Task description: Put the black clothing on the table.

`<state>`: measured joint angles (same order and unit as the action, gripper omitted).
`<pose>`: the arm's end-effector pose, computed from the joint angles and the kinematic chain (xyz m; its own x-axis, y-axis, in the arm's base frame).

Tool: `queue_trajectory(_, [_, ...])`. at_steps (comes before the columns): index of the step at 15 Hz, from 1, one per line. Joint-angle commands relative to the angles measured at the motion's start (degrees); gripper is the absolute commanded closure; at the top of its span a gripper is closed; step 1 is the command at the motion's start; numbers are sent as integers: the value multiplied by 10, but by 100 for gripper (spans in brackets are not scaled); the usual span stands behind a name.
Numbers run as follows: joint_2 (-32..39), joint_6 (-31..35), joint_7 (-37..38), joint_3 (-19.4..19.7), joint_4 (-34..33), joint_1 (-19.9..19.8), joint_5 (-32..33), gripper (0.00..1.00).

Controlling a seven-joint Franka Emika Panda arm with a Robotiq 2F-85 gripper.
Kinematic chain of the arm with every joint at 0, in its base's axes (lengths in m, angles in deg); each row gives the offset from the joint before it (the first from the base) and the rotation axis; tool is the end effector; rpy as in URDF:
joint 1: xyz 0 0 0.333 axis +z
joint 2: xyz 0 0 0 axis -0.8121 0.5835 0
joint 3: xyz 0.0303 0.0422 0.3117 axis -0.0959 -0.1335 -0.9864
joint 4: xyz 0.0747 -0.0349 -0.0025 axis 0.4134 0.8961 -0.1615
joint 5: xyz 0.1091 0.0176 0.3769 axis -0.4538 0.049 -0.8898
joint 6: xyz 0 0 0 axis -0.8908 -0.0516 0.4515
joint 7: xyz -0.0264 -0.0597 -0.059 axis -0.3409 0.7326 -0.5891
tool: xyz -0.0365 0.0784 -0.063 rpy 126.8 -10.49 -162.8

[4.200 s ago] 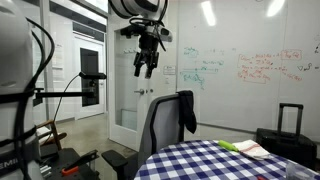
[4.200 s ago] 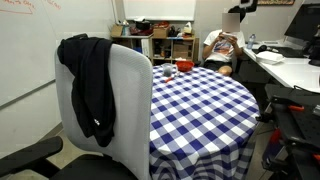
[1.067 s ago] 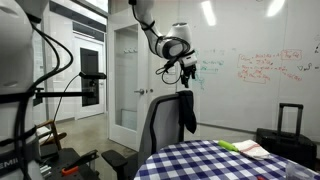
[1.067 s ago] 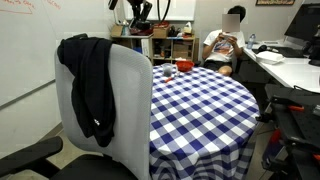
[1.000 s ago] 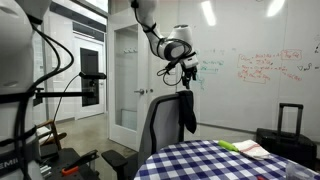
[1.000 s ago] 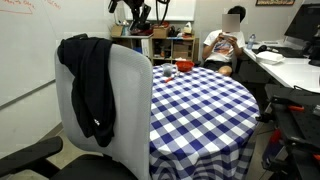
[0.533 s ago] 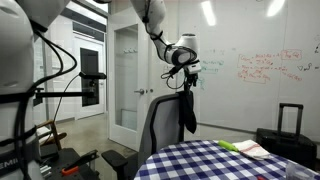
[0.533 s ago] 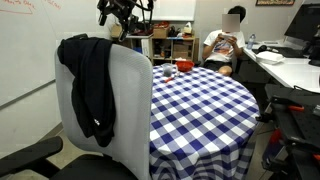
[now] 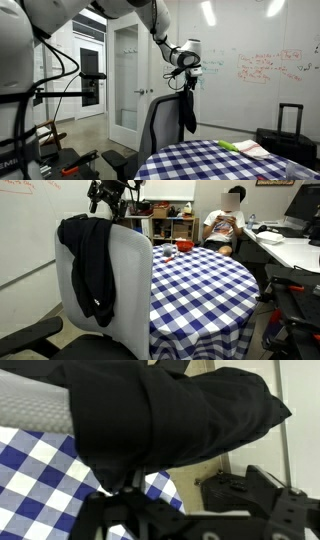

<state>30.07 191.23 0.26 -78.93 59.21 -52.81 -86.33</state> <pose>0.7561 0.0103 0.3244 0.1112 -0.9702 -0.2154 -0.8939 -0.0029 -0.4483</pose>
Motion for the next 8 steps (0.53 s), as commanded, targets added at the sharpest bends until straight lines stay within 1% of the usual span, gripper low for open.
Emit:
queue_trajectory(1, [40, -52, 20, -2, -68, 0, 14, 0])
queue_trajectory(4, [52, -85, 19, -4, -89, -1, 15, 0])
queue_trajectory(5, [56, -93, 18, -5, -95, -2, 15, 25])
queue_trajectory(6, [58, -97, 18, -4, -100, -2, 15, 26])
queue_trajectory(8, [62, -104, 18, -4, -109, -2, 15, 41])
